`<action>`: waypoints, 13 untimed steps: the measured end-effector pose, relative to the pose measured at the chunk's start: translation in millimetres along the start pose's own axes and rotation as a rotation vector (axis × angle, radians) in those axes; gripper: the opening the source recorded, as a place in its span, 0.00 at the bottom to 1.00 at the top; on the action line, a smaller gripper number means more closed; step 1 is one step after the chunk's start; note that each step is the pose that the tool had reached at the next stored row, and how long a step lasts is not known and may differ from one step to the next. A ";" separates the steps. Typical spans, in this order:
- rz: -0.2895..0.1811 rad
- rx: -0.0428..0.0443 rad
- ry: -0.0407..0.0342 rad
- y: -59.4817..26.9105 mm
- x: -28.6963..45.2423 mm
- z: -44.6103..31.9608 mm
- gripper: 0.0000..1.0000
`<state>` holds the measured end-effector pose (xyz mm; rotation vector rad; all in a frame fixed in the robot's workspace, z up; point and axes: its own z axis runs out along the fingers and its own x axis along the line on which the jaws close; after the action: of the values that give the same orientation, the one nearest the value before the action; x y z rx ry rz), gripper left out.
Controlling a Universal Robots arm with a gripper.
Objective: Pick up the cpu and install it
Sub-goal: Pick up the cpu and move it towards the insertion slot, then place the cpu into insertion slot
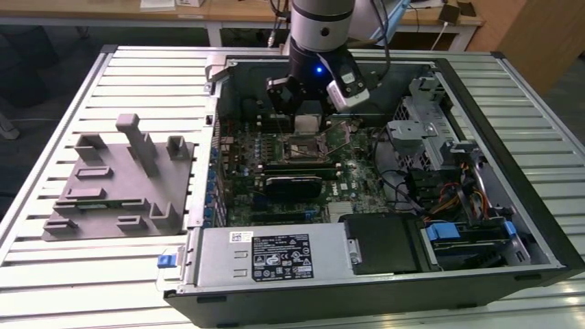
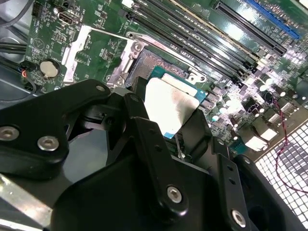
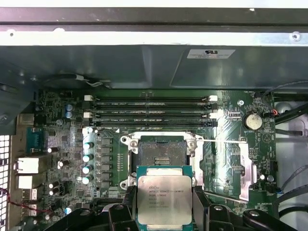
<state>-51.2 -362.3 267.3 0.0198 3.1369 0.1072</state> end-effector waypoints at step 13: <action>0.000 -0.0001 -0.0001 0.0 -0.5 0.1 0.54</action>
<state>-50.7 -362.3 267.2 0.0198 3.1368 0.1074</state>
